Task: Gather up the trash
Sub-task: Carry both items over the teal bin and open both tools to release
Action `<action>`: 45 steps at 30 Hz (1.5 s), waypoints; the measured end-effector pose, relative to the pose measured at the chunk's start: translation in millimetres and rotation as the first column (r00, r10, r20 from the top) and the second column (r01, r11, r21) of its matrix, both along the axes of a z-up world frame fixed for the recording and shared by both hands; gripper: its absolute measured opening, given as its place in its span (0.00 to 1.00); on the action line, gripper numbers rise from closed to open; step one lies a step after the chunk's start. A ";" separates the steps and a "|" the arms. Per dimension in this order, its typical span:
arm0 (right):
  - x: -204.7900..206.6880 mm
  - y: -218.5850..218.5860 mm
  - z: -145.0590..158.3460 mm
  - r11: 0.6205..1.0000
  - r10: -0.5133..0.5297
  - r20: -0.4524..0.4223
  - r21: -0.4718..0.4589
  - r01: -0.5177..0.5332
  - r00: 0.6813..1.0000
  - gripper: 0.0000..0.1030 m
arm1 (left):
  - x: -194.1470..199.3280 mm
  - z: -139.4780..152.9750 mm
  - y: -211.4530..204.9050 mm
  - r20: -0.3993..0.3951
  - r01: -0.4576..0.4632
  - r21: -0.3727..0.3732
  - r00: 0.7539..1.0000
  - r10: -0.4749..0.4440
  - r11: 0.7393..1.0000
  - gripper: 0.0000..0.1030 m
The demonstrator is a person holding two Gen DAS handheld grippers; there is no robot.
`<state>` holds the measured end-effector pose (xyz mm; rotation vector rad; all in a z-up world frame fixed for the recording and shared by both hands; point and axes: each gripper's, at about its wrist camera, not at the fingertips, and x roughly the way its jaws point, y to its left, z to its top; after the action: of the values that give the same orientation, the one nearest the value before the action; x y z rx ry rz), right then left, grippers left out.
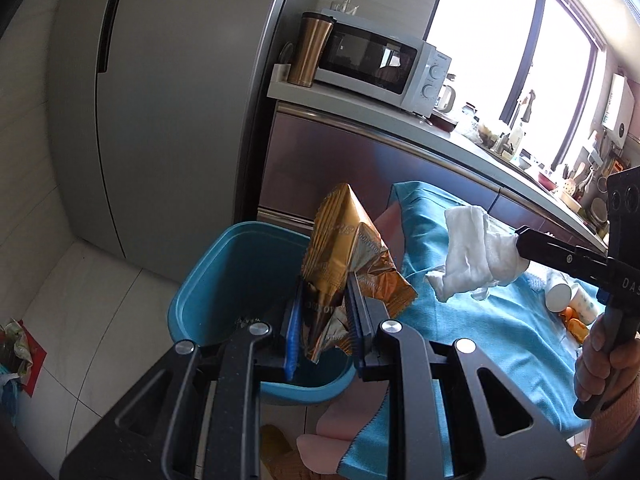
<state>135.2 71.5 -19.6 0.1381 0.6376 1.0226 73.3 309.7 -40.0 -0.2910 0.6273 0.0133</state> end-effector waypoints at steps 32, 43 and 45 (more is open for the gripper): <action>65.5 98.2 -67.0 0.980 -0.033 -0.192 -0.198 -0.006 0.981 0.14 | 59.2 -76.4 14.0 -0.176 -0.085 0.020 0.981 0.088 0.996 0.36; 72.3 84.0 -70.9 0.986 -0.067 -0.201 -0.164 0.034 0.977 0.21 | 76.9 -103.0 7.4 -0.237 -0.093 0.015 0.967 0.094 0.995 0.40; 73.2 81.4 -70.2 0.987 -0.067 -0.196 -0.159 0.036 0.978 0.21 | 77.1 -104.3 6.7 -0.240 -0.101 0.020 0.965 0.102 0.995 0.41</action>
<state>208.4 152.9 -89.8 0.1224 0.8905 0.9118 150.4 316.4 -144.3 -0.3165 0.8526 0.1515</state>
